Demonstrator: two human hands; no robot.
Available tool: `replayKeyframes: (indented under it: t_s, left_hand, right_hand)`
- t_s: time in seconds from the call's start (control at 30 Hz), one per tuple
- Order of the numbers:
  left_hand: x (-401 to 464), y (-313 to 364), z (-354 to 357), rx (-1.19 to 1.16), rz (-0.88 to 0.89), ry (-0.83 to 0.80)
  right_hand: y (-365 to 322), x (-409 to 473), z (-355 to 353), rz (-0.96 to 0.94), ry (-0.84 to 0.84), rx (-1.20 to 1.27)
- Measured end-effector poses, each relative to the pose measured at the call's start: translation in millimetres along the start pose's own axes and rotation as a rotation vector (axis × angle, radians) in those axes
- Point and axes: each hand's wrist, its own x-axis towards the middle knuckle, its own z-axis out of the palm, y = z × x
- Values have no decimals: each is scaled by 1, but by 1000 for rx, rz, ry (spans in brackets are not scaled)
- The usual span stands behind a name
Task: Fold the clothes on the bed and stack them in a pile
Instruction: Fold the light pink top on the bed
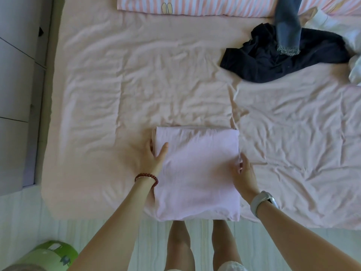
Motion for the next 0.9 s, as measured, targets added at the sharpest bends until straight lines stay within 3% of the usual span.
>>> replayKeyframes:
  t_s: [0.27,0.4,0.57,0.67,0.9]
  left_hand:
    - [43,15,18,92,-41,2]
    - [28,1,8,-1,-55,-107]
    - [3,-14,-3,55,-42,-262]
    - [-9,-8,-7,28,54,-229]
    - [-6,31,-60,-53,275,15]
  right_hand:
    - [-5,13,-1,59,-62,3]
    - [2,3,-8,76,-147,101]
    - [4,-8,-11,60,-163,180]
    - [-3,-15,-12,6,-134,240]
    - [-60,-32,-5,-247,-67,316]
